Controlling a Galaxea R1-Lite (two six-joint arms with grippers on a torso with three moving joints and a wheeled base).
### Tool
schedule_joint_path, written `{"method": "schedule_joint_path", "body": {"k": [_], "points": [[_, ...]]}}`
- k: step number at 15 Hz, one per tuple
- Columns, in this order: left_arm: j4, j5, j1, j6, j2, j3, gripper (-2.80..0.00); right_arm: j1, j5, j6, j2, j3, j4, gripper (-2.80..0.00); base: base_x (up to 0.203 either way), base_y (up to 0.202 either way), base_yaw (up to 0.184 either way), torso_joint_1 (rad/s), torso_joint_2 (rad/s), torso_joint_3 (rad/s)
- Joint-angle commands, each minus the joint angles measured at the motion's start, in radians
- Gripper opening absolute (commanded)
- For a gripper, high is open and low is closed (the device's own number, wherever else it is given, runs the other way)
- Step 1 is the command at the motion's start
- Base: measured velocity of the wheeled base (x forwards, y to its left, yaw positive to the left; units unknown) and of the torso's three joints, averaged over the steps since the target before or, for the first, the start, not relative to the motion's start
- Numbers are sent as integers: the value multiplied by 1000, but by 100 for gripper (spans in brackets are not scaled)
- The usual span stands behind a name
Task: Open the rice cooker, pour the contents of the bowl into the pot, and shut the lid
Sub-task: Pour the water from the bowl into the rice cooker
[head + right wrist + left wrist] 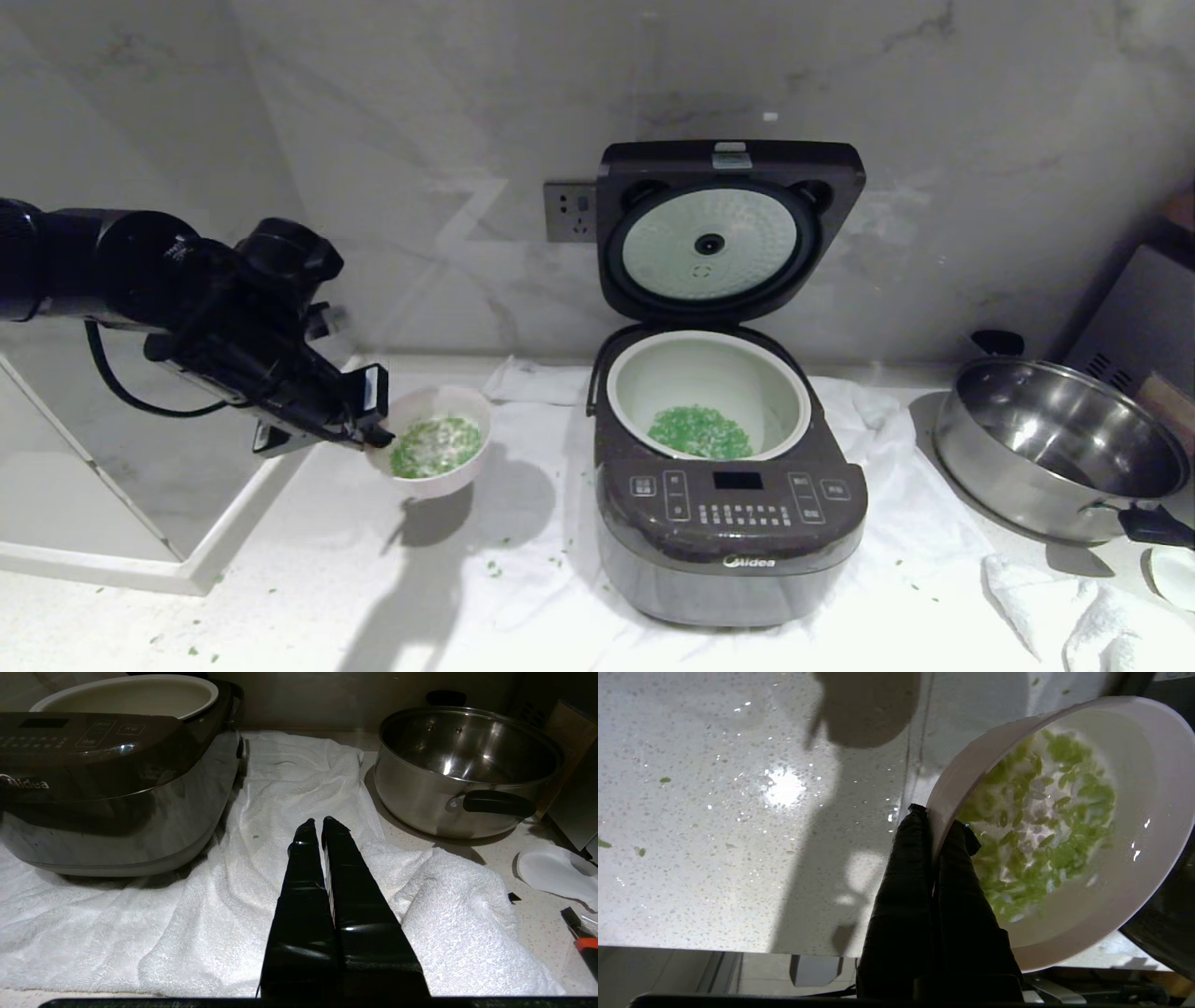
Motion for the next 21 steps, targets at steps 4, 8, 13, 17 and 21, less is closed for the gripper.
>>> {"method": "schedule_joint_path", "body": {"k": [4,8,13,17,21], "points": [[75,-8,-64,-38,77,-171,-280,0,0,1,0,0,0,-280,0,0,0,0,0,0],[99,-8,-109,-68,108,-257,-280,0,0,0,0,0,0,-280,0,0,0,0,0,0],[178,-8,-131,-72,139,-399,-280,0,0,0,0,0,0,-280,0,0,0,0,0,0],[232,-8,-168,-72,179,-487,-280,0,0,0,0,0,0,-280,0,0,0,0,0,0],[241,-8,-202,-75,211,-507,-280,0,0,0,0,0,0,-280,0,0,0,0,0,0]]}}
